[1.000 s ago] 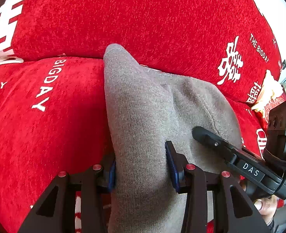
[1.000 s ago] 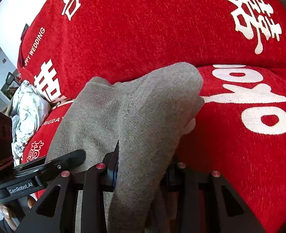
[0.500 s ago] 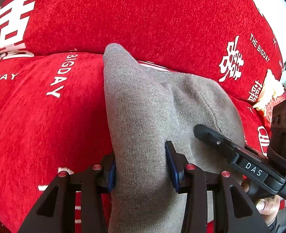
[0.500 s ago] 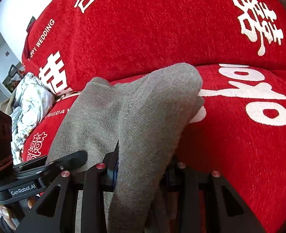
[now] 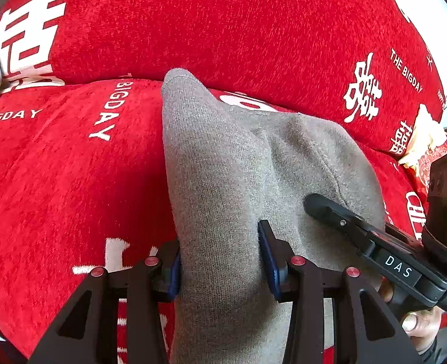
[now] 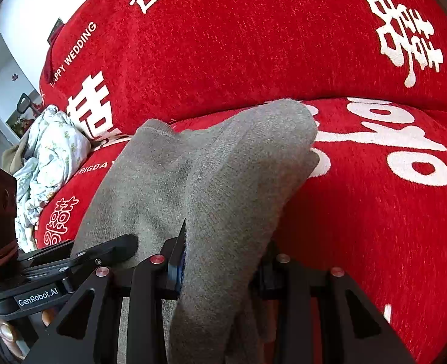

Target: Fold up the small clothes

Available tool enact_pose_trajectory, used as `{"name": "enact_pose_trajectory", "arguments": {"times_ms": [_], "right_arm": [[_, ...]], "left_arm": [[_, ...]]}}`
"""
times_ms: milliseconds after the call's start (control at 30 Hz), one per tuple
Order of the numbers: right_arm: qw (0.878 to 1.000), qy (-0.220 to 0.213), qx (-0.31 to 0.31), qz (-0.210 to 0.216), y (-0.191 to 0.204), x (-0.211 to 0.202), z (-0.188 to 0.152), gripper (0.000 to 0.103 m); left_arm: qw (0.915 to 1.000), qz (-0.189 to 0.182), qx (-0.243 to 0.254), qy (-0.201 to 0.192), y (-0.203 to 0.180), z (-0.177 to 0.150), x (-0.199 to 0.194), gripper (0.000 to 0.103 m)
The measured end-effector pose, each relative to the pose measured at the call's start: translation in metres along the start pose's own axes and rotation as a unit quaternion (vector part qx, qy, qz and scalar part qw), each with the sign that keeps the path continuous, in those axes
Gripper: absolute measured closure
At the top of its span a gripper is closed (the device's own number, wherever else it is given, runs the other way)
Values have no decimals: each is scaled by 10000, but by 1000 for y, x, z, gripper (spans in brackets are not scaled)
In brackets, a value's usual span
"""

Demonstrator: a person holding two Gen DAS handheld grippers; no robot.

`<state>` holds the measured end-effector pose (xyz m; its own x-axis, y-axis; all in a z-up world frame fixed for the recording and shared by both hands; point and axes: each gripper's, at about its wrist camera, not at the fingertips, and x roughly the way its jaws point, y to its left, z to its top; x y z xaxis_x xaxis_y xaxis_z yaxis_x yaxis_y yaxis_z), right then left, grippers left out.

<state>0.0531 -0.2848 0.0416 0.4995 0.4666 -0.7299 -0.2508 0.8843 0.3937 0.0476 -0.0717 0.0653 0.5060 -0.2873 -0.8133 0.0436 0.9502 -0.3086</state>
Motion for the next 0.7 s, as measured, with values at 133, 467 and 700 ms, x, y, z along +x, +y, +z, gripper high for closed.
{"name": "enact_pose_trajectory", "arguments": {"times_ms": [133, 467, 700], "right_arm": [[10000, 20, -29, 9, 5, -1, -7, 67], [9999, -47, -148, -26, 27, -10, -30, 67], [9997, -129, -176, -127, 37, -19, -47, 67]], "left_arm": [[10000, 22, 0, 5, 4, -8, -5, 58], [10000, 6, 17, -67, 17, -32, -22, 58], [9998, -44, 131, -130, 21, -48, -32, 58]]}}
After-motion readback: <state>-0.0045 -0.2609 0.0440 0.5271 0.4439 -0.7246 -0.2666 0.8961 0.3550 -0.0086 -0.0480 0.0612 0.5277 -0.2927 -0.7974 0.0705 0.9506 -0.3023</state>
